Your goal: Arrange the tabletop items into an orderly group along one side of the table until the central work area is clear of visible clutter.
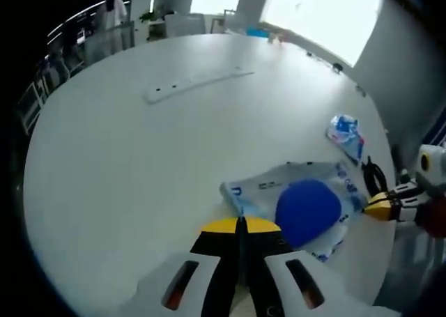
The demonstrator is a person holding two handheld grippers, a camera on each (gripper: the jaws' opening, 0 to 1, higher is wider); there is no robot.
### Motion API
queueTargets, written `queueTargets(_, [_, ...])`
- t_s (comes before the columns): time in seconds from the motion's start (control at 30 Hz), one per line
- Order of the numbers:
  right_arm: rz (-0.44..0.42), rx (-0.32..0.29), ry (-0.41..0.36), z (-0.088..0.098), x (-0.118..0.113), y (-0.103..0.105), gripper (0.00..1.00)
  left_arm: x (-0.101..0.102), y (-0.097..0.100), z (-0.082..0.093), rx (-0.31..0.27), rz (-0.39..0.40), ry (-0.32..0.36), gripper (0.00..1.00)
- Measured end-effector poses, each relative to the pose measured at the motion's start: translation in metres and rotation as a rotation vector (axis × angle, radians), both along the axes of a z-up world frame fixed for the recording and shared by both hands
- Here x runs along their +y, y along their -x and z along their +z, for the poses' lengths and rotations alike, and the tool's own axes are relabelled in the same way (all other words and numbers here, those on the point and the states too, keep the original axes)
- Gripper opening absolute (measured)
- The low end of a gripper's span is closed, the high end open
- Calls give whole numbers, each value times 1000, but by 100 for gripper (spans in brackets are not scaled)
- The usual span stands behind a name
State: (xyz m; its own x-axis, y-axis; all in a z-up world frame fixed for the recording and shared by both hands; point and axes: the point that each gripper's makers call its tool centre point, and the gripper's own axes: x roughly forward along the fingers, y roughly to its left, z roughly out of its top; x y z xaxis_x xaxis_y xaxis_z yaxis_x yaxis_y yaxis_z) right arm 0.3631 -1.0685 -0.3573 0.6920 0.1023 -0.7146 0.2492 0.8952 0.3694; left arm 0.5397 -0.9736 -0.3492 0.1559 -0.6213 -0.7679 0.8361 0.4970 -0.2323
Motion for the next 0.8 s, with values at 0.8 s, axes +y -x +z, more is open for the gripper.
queueTargets(0.8, [-46,-37,36,15,-42,-9,0,-22,5,9,-5,23,42,0])
